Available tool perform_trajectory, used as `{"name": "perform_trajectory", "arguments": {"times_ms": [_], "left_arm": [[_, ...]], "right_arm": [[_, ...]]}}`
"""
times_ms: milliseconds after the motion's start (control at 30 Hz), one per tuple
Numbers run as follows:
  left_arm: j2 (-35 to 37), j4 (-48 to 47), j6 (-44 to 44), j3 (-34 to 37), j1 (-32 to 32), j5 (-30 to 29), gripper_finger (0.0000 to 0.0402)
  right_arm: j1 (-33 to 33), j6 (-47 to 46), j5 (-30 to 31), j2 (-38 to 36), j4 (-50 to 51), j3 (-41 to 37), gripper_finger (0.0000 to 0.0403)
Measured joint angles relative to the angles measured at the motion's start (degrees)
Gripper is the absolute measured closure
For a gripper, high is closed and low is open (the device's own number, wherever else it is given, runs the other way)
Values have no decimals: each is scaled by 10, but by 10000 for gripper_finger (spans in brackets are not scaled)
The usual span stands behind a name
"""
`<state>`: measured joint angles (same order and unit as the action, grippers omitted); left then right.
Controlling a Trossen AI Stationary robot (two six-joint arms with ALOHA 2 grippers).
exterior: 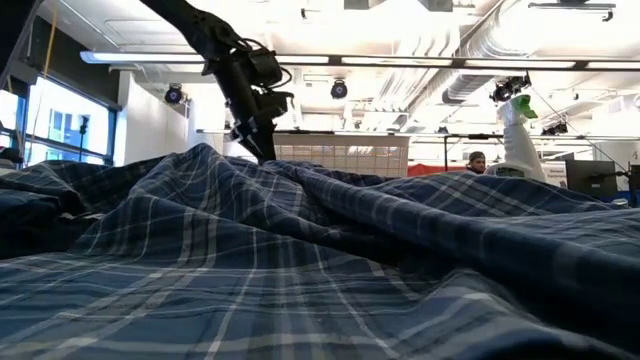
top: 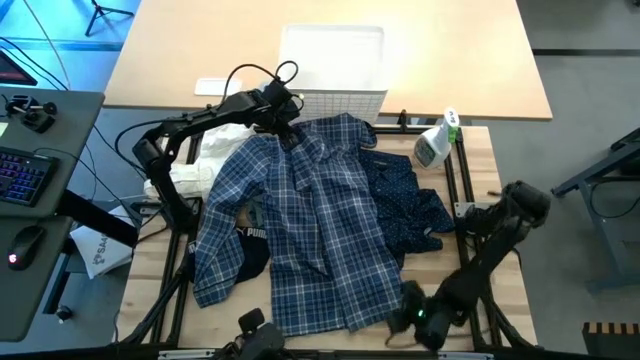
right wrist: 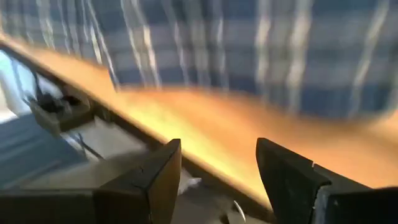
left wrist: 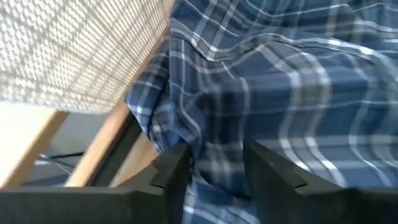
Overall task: Fold Laundry from Bin
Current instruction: Fold the checkered blue polo
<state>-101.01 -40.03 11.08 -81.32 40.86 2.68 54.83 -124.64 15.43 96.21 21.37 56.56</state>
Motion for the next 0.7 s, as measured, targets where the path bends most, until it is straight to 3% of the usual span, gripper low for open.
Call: {"name": "perform_trajectory", "arguments": {"times_ms": [133,267,367,533,700], "left_arm": [[34,-37,-20,0,-5,3,220],[74,-40,-40,0,-20,4,211],[97,-18,-58,0,-34,6,211],[103,18,-100,0,-58,9,213],[99,26,-123,0,-87,8,213]], "right_arm": [[-6,5,47,-110,4,-81,202],[-10,1,-7,-217,20,-176,193],[-9,2,-32,-277,-33,-247,179],[-9,41,-47,-285,-148,-336,156],[-19,114,-37,-241,-216,-354,163]]}}
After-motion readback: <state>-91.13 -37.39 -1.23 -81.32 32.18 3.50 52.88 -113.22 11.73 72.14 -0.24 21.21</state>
